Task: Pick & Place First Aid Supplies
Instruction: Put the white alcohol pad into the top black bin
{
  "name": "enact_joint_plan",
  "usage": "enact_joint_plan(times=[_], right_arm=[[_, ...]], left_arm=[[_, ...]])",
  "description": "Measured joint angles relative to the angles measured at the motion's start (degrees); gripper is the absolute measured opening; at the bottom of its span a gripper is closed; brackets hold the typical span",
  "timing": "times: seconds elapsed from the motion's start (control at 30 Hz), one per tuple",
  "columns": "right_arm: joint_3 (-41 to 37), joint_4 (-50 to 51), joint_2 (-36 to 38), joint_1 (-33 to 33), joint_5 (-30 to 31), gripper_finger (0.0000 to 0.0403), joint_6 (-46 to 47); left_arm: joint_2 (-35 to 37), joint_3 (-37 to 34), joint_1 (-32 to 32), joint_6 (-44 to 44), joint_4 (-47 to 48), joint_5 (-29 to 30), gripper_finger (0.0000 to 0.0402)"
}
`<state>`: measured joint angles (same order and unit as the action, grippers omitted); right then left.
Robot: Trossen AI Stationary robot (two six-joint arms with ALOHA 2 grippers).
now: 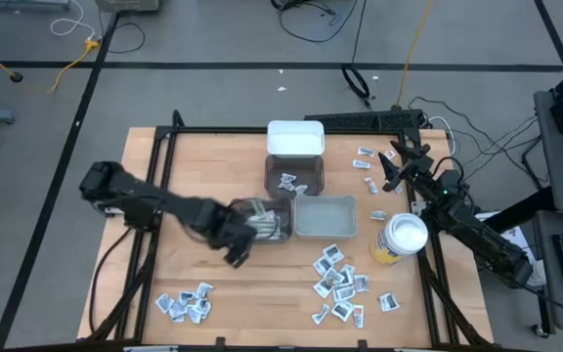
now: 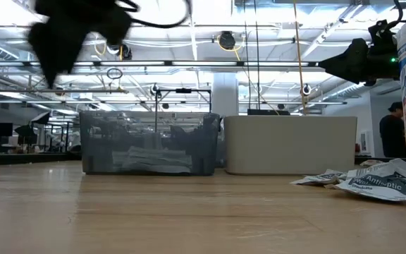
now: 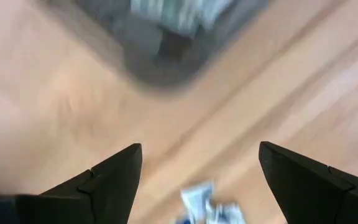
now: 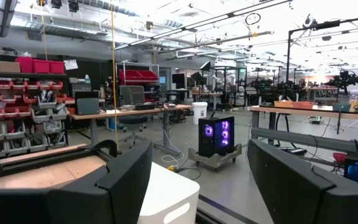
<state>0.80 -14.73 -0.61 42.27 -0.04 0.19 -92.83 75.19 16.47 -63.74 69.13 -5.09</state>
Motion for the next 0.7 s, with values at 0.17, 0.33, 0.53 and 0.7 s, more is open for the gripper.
enact_joint_plan(times=[0.17, 0.33, 0.53, 0.7], right_arm=[[0.0, -0.01, -0.01, 0.01, 0.01, 0.0263, 0.0], [0.0, -0.01, -0.01, 0.0, -0.01, 0.0263, 0.0], [0.0, 0.01, 0.0, -0.01, 0.01, 0.0263, 0.0], [0.02, 0.01, -0.01, 0.0, -0.01, 0.0263, 0.0]], left_arm=[[2.84, -5.84, 8.08, -10.79, -0.71, -3.39, 0.0331], [3.15, -7.41, 14.91, -18.43, -1.05, -5.13, 0.0331], [0.92, -8.46, 18.6, -24.03, -7.61, -5.45, 0.0331], [-3.07, -9.46, 19.34, -24.12, -12.21, -5.19, 0.0331]])
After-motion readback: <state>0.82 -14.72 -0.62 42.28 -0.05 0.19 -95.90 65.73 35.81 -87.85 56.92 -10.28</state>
